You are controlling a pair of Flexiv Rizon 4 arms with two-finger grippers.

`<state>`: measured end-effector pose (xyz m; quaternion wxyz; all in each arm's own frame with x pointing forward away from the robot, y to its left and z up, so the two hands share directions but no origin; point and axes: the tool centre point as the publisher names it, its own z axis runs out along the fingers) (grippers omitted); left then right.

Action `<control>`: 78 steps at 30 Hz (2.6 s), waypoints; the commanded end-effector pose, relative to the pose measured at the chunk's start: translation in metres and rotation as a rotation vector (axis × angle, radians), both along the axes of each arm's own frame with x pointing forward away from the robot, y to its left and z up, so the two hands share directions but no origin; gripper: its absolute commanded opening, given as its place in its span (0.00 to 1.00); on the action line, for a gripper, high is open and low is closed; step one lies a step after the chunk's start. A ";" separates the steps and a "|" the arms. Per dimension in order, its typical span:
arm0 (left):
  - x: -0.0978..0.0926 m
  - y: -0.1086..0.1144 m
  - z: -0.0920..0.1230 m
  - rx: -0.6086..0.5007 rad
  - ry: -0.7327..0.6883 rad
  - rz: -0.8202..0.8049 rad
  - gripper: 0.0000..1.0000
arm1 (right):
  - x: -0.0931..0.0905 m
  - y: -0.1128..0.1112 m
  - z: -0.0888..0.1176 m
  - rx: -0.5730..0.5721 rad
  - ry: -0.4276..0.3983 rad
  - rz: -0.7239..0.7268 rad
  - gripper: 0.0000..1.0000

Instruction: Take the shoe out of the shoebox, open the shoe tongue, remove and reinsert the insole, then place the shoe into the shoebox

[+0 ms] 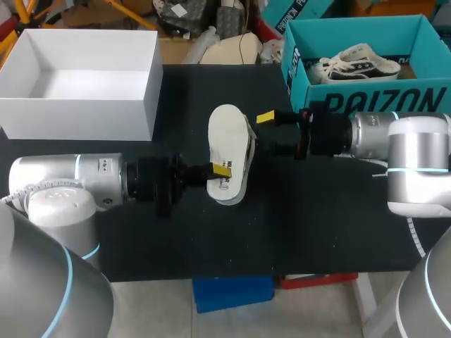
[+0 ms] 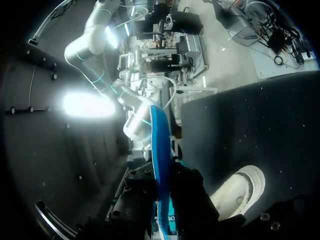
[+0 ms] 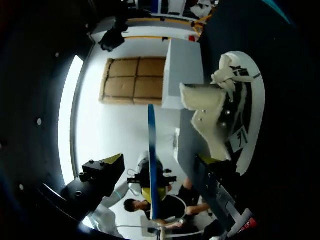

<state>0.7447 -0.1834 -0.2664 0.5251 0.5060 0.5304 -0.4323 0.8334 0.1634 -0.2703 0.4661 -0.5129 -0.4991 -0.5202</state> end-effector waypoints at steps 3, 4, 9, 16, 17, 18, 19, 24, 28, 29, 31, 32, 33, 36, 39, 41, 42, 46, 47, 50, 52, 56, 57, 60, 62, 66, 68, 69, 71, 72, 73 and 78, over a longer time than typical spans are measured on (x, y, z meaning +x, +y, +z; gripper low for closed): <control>0.000 0.000 0.001 0.005 0.000 -0.001 0.00 | -0.006 0.008 0.005 -0.045 0.025 -0.002 0.72; 0.000 0.000 0.001 0.005 0.000 -0.001 0.00 | -0.006 0.010 0.006 -0.058 0.027 -0.004 0.67; 0.000 0.000 0.001 0.005 0.000 -0.001 0.00 | -0.005 0.023 0.015 -0.093 0.000 0.003 0.72; 0.000 0.000 0.001 0.005 0.000 -0.001 0.00 | -0.002 0.040 0.015 -0.106 -0.007 0.017 0.49; 0.000 0.000 0.001 0.005 0.000 -0.001 0.00 | -0.002 0.043 0.014 -0.103 -0.003 0.022 0.49; 0.000 0.000 0.001 0.005 0.000 -0.001 0.00 | -0.003 0.045 0.013 -0.102 -0.003 0.022 0.48; 0.000 0.000 0.001 0.005 0.000 -0.001 0.00 | -0.003 0.047 0.011 -0.102 -0.001 0.022 0.47; 0.000 0.000 0.001 0.005 0.000 -0.001 0.00 | -0.008 0.053 0.005 -0.090 0.007 0.013 0.45; 0.000 0.000 0.001 0.005 0.000 -0.001 0.00 | -0.009 0.055 0.003 -0.086 0.006 0.006 0.36; 0.000 0.000 0.001 0.005 0.000 -0.001 0.00 | -0.010 0.055 0.003 -0.084 0.006 0.004 0.33; 0.000 0.000 0.001 0.005 0.000 -0.001 0.00 | -0.010 0.056 0.002 -0.083 0.006 0.002 0.31; 0.000 0.000 0.001 0.005 0.000 -0.001 0.00 | -0.010 0.056 0.001 -0.084 0.006 0.000 0.27; 0.000 0.000 0.001 0.005 0.000 -0.001 0.00 | -0.010 0.055 0.001 -0.086 0.002 -0.008 0.20; 0.000 0.000 0.001 0.005 0.000 -0.001 0.00 | -0.009 0.053 0.004 -0.086 -0.024 -0.028 0.00; 0.000 0.000 0.001 0.005 0.000 -0.001 0.00 | -0.009 0.053 0.004 -0.086 -0.024 -0.028 0.00; 0.000 0.000 0.001 0.005 0.000 -0.001 0.00 | -0.009 0.053 0.004 -0.086 -0.024 -0.028 0.00; 0.000 0.000 0.001 0.005 0.000 -0.001 0.00 | -0.009 0.053 0.004 -0.086 -0.024 -0.028 0.00; 0.000 0.001 0.001 0.024 -0.004 0.001 0.00 | -0.009 0.053 0.004 -0.086 -0.024 -0.028 0.00; -0.001 0.001 0.001 0.040 -0.002 0.009 0.00 | -0.009 0.053 0.004 -0.086 -0.024 -0.028 0.00; -0.002 0.015 0.003 0.109 -0.015 0.049 1.00 | -0.009 0.053 0.004 -0.086 -0.024 -0.028 0.00; -0.001 0.031 0.007 0.166 -0.034 0.080 1.00 | -0.009 0.053 0.004 -0.086 -0.024 -0.028 0.00; -0.002 0.059 0.017 0.269 -0.070 0.109 1.00 | -0.009 0.053 0.004 -0.086 -0.024 -0.028 0.00; -0.001 0.065 0.020 0.307 -0.067 0.124 1.00 | -0.009 0.053 0.004 -0.086 -0.024 -0.028 0.00; 0.003 0.074 0.028 0.423 -0.059 0.139 1.00 | -0.009 0.053 0.004 -0.086 -0.024 -0.028 0.00; 0.008 0.075 0.038 0.516 -0.054 0.157 1.00 | -0.009 0.053 0.004 -0.086 -0.024 -0.028 0.00; 0.014 0.068 0.052 0.686 -0.043 0.144 1.00 | -0.009 0.053 0.004 -0.086 -0.024 -0.028 0.00; 0.015 0.062 0.055 0.779 -0.036 0.133 1.00 | -0.009 0.053 0.004 -0.086 -0.024 -0.028 0.00; 0.015 0.058 0.057 0.836 -0.043 0.122 1.00 | -0.009 0.053 0.004 -0.086 -0.024 -0.028 0.00; 0.015 0.048 0.063 0.895 -0.057 0.141 1.00 | -0.009 0.053 0.004 -0.086 -0.024 -0.028 0.00; 0.013 0.044 0.067 0.920 -0.067 0.134 1.00 | -0.009 0.053 0.004 -0.086 -0.024 -0.028 0.00; 0.012 0.040 0.072 0.934 -0.069 0.149 1.00 | -0.009 0.053 0.004 -0.086 -0.024 -0.028 0.00; 0.010 0.034 0.080 0.977 -0.102 0.167 1.00 | -0.009 0.053 0.004 -0.086 -0.024 -0.028 0.00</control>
